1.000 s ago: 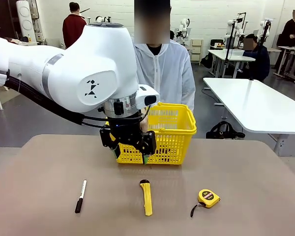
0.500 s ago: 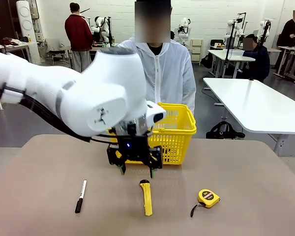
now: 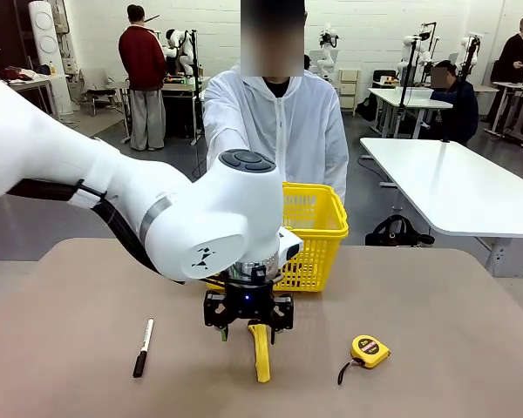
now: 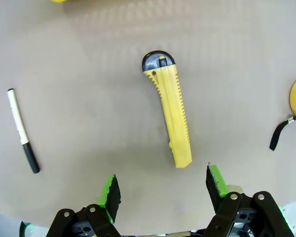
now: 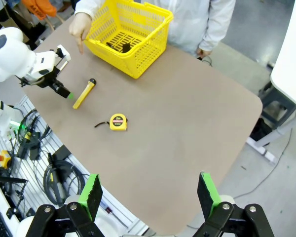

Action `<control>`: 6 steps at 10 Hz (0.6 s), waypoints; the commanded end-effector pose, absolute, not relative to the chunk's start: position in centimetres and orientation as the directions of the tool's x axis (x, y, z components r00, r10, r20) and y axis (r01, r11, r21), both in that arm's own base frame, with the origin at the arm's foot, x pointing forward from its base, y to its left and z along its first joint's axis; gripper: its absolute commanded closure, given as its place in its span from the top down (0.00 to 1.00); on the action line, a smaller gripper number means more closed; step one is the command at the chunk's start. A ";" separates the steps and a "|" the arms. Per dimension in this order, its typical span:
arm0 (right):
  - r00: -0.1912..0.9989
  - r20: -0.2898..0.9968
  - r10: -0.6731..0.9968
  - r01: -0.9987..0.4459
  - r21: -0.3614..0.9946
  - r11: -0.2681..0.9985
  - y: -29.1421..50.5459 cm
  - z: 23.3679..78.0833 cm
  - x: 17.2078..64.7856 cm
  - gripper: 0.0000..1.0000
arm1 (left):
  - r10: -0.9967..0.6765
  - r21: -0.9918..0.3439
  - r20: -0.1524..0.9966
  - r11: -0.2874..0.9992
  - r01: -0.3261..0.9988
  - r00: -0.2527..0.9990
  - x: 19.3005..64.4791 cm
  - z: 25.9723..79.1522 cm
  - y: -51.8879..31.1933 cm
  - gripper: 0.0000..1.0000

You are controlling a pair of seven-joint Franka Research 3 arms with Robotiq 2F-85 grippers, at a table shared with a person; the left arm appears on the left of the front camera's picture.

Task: Place the items the person wants into the basket.
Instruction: Pick up the item the person points to and place it in the Market Basket.

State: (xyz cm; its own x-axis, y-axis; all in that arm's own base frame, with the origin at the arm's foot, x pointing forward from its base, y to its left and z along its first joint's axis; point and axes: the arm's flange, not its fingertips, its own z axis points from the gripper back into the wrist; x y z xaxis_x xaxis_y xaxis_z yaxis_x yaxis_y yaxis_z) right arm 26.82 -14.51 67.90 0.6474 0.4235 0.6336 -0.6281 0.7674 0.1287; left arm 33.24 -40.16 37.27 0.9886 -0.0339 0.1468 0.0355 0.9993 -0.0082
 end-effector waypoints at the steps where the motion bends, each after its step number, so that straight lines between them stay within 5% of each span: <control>1: 0.637 0.642 0.427 -0.642 0.136 0.755 -14.5 67.8 26.9 1.00 | 0.004 -0.057 0.159 0.998 0.005 0.987 34.5 35.9 -41.7 0.91; 6: 0.637 0.642 0.427 -0.642 0.136 0.755 -14.5 67.8 26.9 1.00 | -0.036 -0.031 0.154 0.999 0.041 0.987 36.1 33.9 -43.6 0.91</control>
State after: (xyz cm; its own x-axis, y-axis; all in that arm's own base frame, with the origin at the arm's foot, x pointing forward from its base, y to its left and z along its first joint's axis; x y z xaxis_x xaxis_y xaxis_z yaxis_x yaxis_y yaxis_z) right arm 26.82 -14.51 67.90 0.6474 0.4235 0.6337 -0.6280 0.7675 0.1287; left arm 35.43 -42.44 34.24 0.9906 -0.0543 0.1257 0.0618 0.9965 -0.0563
